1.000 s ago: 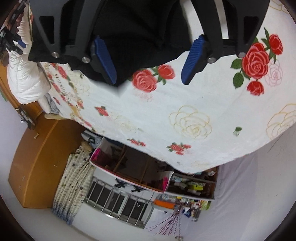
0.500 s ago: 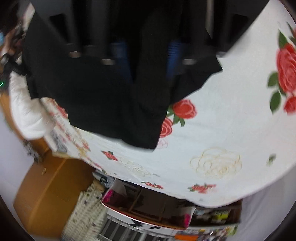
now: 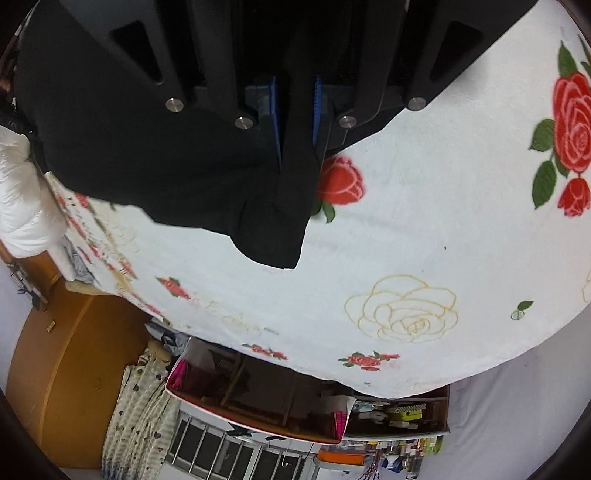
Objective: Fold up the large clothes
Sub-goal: 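Carry the hem over the coat body toward the collar with both tools, then open both tools and release the folded hem onto the coat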
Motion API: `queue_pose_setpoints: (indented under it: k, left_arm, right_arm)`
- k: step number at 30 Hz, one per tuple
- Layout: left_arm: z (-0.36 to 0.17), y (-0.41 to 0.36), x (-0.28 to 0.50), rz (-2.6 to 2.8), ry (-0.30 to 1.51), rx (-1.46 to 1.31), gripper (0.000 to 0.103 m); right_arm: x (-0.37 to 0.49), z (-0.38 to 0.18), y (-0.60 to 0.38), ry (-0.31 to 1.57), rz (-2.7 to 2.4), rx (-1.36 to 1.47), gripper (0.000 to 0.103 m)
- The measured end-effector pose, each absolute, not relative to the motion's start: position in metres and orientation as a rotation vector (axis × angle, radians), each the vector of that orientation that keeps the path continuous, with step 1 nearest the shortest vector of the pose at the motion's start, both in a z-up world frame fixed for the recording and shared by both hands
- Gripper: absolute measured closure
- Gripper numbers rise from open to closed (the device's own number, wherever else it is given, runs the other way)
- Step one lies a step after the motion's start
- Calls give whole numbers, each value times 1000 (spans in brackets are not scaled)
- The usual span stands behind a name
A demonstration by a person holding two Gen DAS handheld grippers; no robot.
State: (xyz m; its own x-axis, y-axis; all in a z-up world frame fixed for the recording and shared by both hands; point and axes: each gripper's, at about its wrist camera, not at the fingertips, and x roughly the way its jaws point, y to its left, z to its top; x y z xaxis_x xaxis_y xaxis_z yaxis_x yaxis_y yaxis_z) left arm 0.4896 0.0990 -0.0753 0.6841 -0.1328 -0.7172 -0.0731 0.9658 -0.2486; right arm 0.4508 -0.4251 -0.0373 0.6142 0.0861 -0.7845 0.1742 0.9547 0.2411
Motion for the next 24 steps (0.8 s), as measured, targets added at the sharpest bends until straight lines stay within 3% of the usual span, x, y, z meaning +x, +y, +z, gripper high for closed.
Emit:
queue_pose_setpoints:
  k: [7,15,17,19,24]
  left_arm:
    - [-84,88,497,26,836,-202,83]
    - [-50,97,484,29,815,-190,76]
    - [-37,96,476,45,795,-162,74]
    - [-22,93,464,29,760,-150,74]
    - [11,51,400,-157,653,-174,63]
  right_arm:
    - [460,-55,-420,949,-98,254,82]
    - [438,-17,-422,895,-112,232,75]
    - [420,0,-423,841,-101,240,68]
    - [408,14,-418,803,-74,244,46]
    - [351,37,-371,722,72,206,45]
